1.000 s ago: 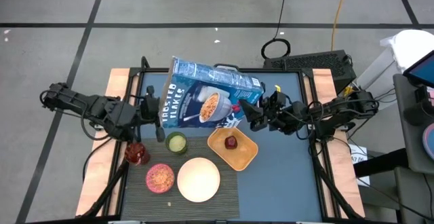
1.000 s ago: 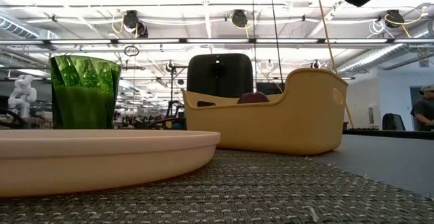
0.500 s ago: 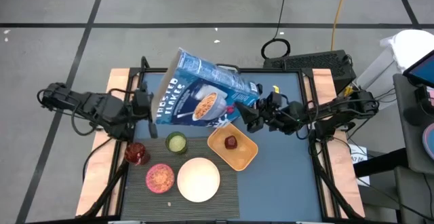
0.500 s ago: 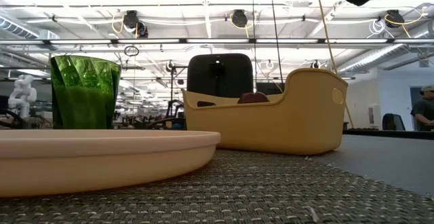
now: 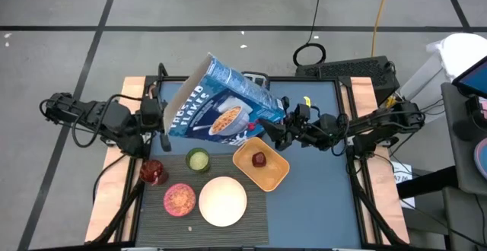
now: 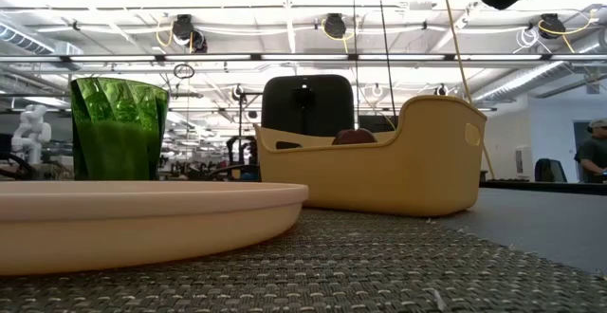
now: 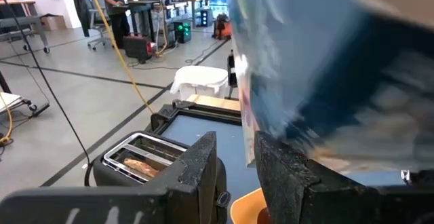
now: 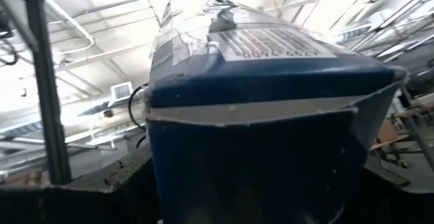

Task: Arrange a breakfast setting
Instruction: Pour the cereal from the blue cereal box into the red bowl

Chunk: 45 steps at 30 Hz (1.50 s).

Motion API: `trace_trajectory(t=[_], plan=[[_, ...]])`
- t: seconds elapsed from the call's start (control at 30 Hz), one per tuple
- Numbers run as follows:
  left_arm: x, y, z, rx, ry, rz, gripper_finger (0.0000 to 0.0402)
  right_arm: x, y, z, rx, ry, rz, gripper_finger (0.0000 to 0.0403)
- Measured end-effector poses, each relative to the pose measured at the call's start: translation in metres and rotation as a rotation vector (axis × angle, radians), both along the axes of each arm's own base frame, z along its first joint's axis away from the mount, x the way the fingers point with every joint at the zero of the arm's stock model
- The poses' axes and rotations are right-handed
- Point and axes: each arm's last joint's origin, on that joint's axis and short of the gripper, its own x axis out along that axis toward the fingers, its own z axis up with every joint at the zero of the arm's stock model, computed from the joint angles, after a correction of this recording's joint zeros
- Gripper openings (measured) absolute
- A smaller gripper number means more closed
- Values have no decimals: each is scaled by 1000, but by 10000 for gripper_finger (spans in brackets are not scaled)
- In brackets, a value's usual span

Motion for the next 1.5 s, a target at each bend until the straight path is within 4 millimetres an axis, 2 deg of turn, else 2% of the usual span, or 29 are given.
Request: trace_trajectory(t=[0.2,0.57,0.67,0.83,1.0,1.3,1.5], plan=[[0,0,2,42,-1,-6,108,0,0,0,-4,4,7,291],[0,0,6,62,-30,-7,111,0,0,0,-4,-7,8,292],[0,0,6,30,-40,-4,130,-1,0,1,-3,-11,8,292],[0,0,6,-1,-49,-1,190,-1,0,1,-3,-17,9,292],[-4,2,3,54,-7,-8,231,-2,0,3,0,-41,4,292],[-29,11,1,38,34,-5,234,-5,-1,6,9,-90,-3,292],[-35,13,0,12,39,-1,234,-11,-2,13,12,-182,-5,292]])
